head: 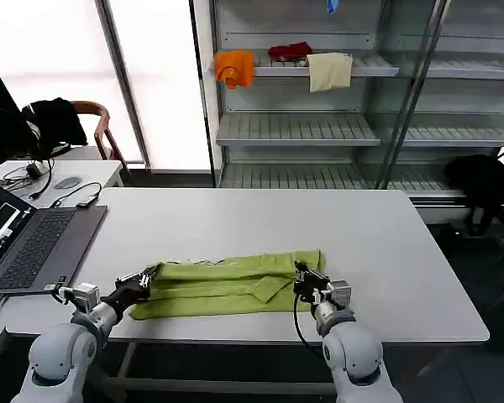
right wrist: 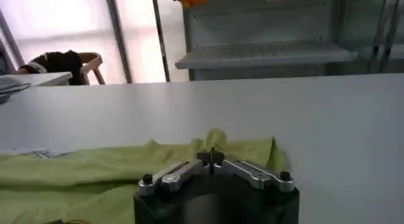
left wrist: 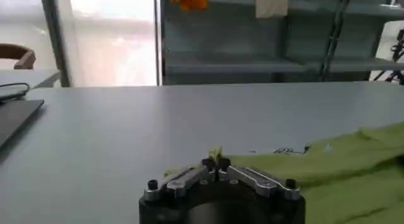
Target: Fold and organize the clothes.
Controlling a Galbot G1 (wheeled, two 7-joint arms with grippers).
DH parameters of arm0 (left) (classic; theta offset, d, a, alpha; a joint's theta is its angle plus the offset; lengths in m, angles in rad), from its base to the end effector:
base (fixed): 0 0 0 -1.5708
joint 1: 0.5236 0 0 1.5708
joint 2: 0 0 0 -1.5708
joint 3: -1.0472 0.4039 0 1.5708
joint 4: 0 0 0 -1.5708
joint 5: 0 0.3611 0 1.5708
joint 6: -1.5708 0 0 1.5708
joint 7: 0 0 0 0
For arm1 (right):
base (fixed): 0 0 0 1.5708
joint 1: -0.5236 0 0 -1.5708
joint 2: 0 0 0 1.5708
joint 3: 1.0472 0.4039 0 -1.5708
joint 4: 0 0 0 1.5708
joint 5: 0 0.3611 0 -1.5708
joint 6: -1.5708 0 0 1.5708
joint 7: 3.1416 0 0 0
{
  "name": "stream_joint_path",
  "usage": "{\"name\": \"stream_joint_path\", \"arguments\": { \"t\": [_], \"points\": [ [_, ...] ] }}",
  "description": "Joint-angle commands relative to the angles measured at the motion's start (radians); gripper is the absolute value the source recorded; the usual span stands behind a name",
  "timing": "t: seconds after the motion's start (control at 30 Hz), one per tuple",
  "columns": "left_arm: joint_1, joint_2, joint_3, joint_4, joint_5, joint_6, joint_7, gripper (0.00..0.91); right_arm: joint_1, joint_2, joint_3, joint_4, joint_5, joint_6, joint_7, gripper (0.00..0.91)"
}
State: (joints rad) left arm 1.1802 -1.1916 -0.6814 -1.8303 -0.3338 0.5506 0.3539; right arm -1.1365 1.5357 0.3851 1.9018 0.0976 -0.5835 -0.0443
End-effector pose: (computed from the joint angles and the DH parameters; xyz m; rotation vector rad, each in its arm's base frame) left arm 0.3060 0.1662 -0.3122 -0.3893 -2.7250 0.0226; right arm 0.3112 0.0371 -0.3170 0.3080 -2.7749 -0.0720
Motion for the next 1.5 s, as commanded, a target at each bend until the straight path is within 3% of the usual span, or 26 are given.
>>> {"name": "stream_joint_path", "arguments": {
  "t": [0.03,0.07,0.1,0.13,0.17,0.2,0.23,0.63,0.73,0.9,1.07,1.47,1.5],
  "points": [
    [0.018,-0.001,-0.007,-0.012,0.009,0.000,0.001,0.010,-0.029,0.005,0.004,0.008,-0.069,0.001,-0.020,0.000],
    [0.018,0.000,-0.007,-0.012,0.011,0.001,0.000,0.010,-0.030,0.006,0.004,0.008,-0.077,0.001,-0.020,0.151],
    [0.019,-0.001,-0.007,-0.013,0.011,0.001,0.002,0.010,-0.031,0.007,0.001,0.005,-0.108,0.002,-0.019,0.665],
    [0.021,0.000,-0.007,-0.015,0.012,0.001,0.002,0.020,-0.032,0.007,-0.001,0.002,-0.142,0.003,-0.023,0.907],
    [0.022,0.000,-0.006,-0.016,0.014,0.001,0.001,0.050,-0.032,0.009,-0.002,0.001,-0.153,0.003,-0.023,0.907],
    [0.022,-0.003,-0.005,-0.016,0.021,0.002,-0.003,0.685,-0.032,0.013,-0.004,-0.001,-0.179,0.004,-0.019,0.907],
    [0.023,-0.004,-0.004,-0.017,0.026,0.003,-0.008,0.907,-0.032,0.016,-0.004,-0.005,-0.202,0.004,-0.018,0.907],
    [0.043,-0.022,-0.033,-0.079,0.040,0.005,-0.056,0.907,-0.024,-0.010,0.042,0.057,-0.280,0.006,0.008,0.907],
    [0.079,-0.048,-0.048,-0.120,0.033,-0.002,-0.119,0.907,-0.017,-0.029,0.076,0.088,-0.258,0.006,0.007,0.907],
    [0.152,-0.114,-0.034,-0.143,0.034,-0.063,-0.231,0.907,0.019,-0.081,0.130,0.148,-0.082,0.004,0.021,0.907],
    [0.147,-0.159,-0.008,-0.101,0.038,-0.128,-0.319,0.907,0.042,-0.100,0.127,0.175,-0.069,0.004,0.013,0.907],
    [0.142,-0.187,0.014,-0.051,0.058,-0.165,-0.361,0.907,0.042,-0.098,0.127,0.170,-0.072,0.004,0.011,0.907],
    [0.140,-0.188,0.015,-0.046,0.062,-0.170,-0.361,0.877,0.042,-0.098,0.126,0.171,-0.072,0.004,0.011,0.907]
  ]
}}
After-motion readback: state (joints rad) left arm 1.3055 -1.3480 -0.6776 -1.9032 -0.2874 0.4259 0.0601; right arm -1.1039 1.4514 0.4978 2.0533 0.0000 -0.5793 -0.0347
